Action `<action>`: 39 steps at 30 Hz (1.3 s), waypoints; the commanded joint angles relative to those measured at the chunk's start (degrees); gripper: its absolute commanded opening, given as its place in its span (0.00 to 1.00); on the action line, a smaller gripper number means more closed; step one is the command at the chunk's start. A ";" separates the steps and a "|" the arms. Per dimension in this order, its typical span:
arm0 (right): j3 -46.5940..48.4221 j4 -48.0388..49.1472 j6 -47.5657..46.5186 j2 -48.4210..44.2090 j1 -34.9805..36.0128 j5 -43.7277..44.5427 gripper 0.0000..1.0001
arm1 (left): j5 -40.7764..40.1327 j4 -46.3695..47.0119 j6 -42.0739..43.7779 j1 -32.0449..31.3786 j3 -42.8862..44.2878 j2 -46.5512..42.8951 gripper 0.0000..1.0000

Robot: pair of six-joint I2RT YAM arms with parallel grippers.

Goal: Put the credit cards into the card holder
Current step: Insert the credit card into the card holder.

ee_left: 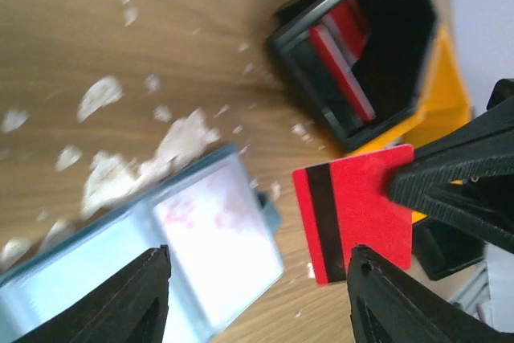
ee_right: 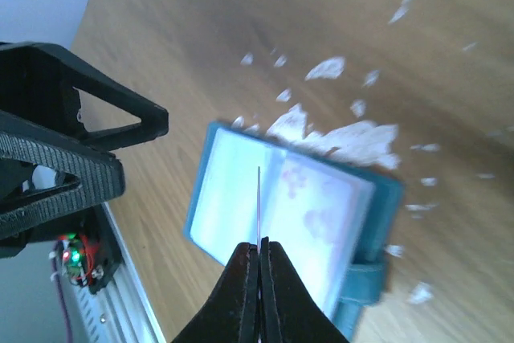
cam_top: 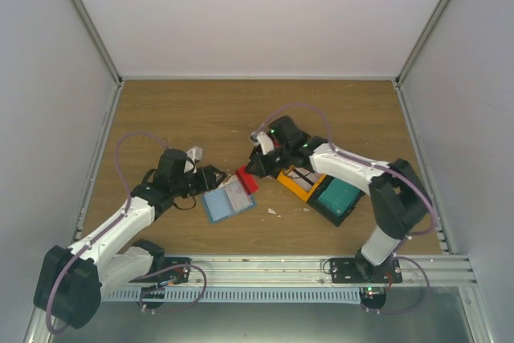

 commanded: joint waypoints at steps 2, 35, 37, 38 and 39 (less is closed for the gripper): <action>0.66 7.02 7.41 7.64 3.80 -6.78 0.00 | -4.92 -8.74 -0.88 -0.23 -4.20 -3.40 0.57; -5.71 28.19 25.25 20.73 3.87 -12.53 0.01 | -6.16 -8.08 -4.39 -0.06 -11.06 3.27 0.24; -5.70 28.86 26.02 20.92 3.87 -12.41 0.01 | -6.17 -7.95 -4.20 -0.05 -10.99 3.65 0.23; -5.62 29.06 26.28 21.08 3.84 -12.30 0.01 | -6.16 -7.92 -4.04 -0.06 -10.93 3.86 0.22; -5.56 29.24 26.53 21.23 3.89 -12.15 0.01 | -6.11 -7.90 -3.97 -0.09 -10.87 4.07 0.22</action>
